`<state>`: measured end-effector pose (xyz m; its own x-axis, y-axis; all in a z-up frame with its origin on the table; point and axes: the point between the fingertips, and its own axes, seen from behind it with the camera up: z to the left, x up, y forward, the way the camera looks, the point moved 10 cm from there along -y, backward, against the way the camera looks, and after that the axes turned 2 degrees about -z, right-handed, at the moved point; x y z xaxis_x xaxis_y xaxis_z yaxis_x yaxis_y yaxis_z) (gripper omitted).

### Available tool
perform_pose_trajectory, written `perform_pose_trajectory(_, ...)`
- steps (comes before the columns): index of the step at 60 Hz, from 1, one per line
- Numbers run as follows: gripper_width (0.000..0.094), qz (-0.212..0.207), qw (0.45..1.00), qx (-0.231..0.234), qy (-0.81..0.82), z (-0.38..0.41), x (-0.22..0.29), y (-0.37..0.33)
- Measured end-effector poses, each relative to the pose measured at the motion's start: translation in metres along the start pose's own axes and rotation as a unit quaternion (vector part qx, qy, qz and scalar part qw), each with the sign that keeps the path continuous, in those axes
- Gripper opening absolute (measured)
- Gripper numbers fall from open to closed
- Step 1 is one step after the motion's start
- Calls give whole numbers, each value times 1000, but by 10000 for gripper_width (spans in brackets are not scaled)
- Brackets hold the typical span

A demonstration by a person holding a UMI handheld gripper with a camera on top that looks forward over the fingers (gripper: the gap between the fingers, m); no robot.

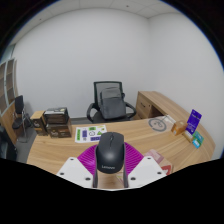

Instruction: Arrange mouse

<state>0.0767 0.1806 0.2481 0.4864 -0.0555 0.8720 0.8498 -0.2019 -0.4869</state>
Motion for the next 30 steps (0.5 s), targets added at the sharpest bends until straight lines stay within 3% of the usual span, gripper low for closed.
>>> perform_pose_trajectory(16, 343, 13, 997, -68, 32, -142, -33, 4)
perform_pose_trajectory(30, 346, 51, 994, -71, 73, -191, -113, 42)
